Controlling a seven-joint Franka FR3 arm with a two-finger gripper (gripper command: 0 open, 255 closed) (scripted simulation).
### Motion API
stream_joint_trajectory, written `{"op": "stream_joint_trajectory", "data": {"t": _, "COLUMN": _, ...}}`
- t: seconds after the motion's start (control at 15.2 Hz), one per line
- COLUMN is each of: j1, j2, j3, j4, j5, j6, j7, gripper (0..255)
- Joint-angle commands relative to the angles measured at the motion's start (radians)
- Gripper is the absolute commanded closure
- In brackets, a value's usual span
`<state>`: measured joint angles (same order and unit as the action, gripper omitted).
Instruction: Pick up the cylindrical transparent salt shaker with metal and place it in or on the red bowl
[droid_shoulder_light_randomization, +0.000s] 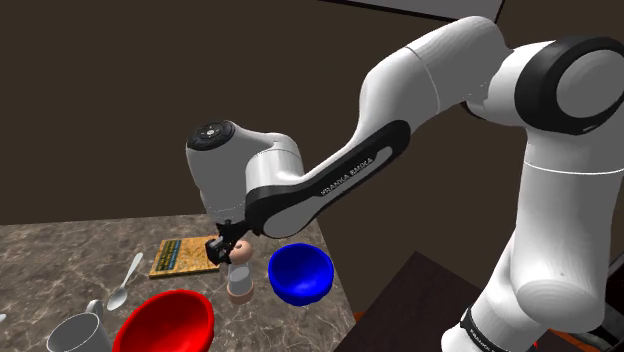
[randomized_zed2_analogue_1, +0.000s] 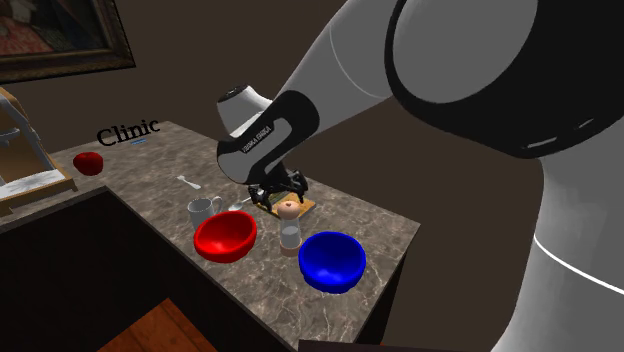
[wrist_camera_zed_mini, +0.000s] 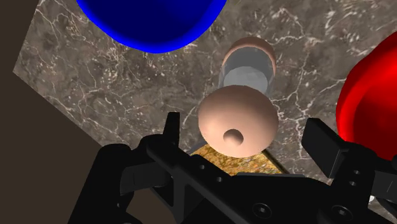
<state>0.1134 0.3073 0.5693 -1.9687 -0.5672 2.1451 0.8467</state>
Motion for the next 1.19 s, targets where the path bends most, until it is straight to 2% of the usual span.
{"op": "stream_joint_trajectory", "data": {"t": 0.0, "j1": 0.013, "j2": 0.038, "j3": -0.011, "j4": 0.023, "j5": -0.029, "j6": 0.006, "j7": 0.019, "gripper": 0}}
{"op": "stream_joint_trajectory", "data": {"t": 0.4, "j1": 0.015, "j2": 0.091, "j3": -0.039, "j4": 0.007, "j5": -0.081, "j6": 0.064, "j7": 0.049, "gripper": 0}}
{"op": "stream_joint_trajectory", "data": {"t": 0.92, "j1": 0.015, "j2": 0.091, "j3": -0.039, "j4": 0.007, "j5": -0.081, "j6": 0.064, "j7": 0.049, "gripper": 0}}
{"op": "stream_joint_trajectory", "data": {"t": 0.99, "j1": 0.015, "j2": 0.091, "j3": -0.039, "j4": 0.007, "j5": -0.081, "j6": 0.064, "j7": 0.049, "gripper": 255}}
{"op": "stream_joint_trajectory", "data": {"t": 1.12, "j1": 0.015, "j2": 0.091, "j3": -0.039, "j4": 0.007, "j5": -0.081, "j6": 0.064, "j7": 0.049, "gripper": 255}}
